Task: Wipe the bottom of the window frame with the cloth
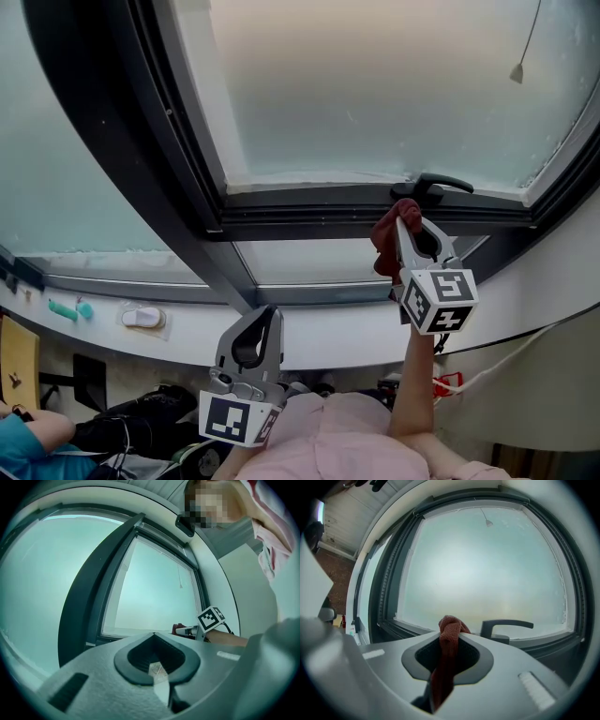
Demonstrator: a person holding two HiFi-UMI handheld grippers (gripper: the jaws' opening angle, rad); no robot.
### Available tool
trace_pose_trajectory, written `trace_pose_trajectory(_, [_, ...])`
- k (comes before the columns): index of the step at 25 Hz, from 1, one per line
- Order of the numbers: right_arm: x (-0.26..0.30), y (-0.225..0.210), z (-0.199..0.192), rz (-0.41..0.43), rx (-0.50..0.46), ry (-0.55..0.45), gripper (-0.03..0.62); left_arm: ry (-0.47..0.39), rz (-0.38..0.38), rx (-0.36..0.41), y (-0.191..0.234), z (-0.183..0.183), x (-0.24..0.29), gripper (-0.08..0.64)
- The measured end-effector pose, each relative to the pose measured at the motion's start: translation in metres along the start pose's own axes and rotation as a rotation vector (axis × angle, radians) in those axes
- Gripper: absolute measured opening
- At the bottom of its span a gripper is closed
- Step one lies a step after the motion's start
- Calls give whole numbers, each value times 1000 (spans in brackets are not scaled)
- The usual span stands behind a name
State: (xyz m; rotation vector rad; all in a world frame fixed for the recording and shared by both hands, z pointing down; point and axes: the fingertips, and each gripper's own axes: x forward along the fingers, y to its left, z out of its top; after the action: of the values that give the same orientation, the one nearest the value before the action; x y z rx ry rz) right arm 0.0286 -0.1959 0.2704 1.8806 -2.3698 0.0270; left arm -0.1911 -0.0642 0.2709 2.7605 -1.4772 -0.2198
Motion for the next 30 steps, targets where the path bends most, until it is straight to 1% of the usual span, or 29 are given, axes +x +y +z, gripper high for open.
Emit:
trace_pose_trajectory(6, [18,65,14,112,5,-21,55,8,12,6,20,7,-11,0])
trace_pose_trajectory(10, [35,117,22,209,-2,-22,55,5,56,17,41,14,-24,0])
trace_pose_trajectory(16, [59,201,23,357,-20,-17,55,1,130,24,72,15,-47,0])
trace_pose_trajectory(20, [74,249,21,430,-33,-5,55,-1,169,32,90,17,-64,0])
trace_pose_trajectory(25, [94,286,5,469,-47,46,55,-8,208,42,112,20,-79,0])
trace_pose_trajectory(27, [104,292,-6,463,-58,76,55,-10,213,44,117,21,-81,0])
trace_pose_trajectory(30, [113,295,-11,436,-79,84,54,-9,214,42,124,22,-83,0])
